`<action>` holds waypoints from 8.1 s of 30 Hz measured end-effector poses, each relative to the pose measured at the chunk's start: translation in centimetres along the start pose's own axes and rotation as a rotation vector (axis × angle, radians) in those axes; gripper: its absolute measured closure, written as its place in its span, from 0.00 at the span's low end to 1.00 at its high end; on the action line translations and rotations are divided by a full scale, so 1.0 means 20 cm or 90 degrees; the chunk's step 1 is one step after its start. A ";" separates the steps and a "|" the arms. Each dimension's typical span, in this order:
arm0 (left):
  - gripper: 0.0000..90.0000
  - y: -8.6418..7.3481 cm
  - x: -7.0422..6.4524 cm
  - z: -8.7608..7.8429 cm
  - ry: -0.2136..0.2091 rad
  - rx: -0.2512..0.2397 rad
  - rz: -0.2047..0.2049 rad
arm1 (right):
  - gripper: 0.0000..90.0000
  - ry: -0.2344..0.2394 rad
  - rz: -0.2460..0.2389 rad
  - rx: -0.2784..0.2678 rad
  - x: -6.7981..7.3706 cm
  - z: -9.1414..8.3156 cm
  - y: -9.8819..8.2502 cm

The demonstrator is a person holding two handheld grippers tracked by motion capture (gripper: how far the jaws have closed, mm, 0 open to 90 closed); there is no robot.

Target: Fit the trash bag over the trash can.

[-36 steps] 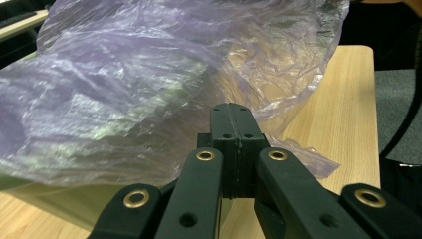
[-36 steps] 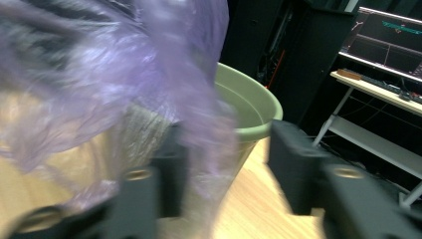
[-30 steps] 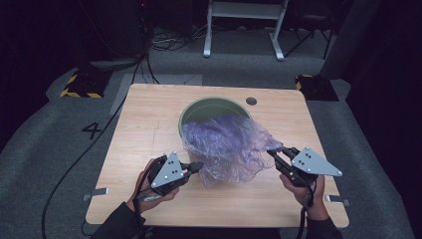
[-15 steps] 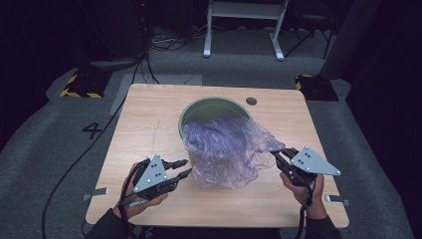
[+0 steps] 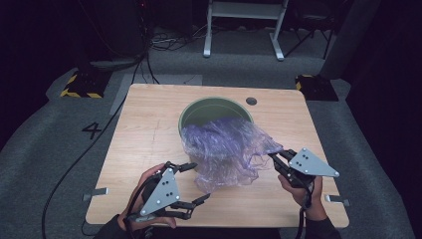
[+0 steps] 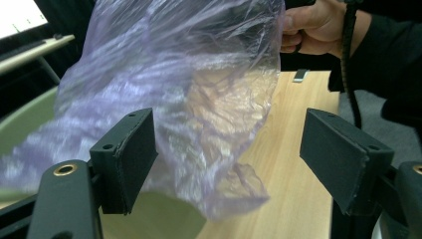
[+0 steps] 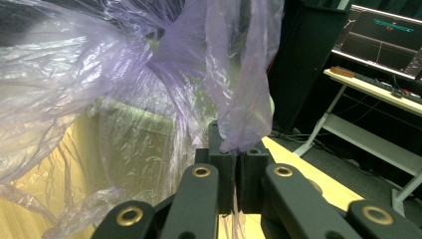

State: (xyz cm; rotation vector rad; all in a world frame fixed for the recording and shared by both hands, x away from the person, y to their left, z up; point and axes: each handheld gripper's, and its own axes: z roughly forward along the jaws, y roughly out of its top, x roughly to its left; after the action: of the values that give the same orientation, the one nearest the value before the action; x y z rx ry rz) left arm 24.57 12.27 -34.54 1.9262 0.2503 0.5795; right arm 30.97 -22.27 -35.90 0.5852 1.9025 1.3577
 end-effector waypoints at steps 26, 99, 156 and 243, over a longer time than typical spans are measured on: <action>0.51 0.02 0.10 0.10 0.017 0.053 0.044 | 0.95 0.010 0.003 0.003 -0.01 0.01 0.01; 0.66 -0.43 0.68 0.07 0.176 0.110 -0.176 | 0.41 0.097 0.106 0.060 -0.27 0.23 -0.15; 0.18 0.18 0.39 -0.02 -0.042 -0.040 -0.032 | 1.00 -0.010 -0.004 0.114 -0.18 0.50 0.32; 1.00 -0.38 1.12 0.49 0.133 0.179 -0.274 | 0.93 0.045 0.215 0.240 -0.57 0.91 -0.01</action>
State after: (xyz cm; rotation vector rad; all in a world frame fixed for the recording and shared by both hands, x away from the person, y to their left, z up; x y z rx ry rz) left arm 49.43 17.20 -38.36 1.9934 0.8953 0.4724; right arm 52.11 -19.30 -36.32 1.0986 2.2082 1.2339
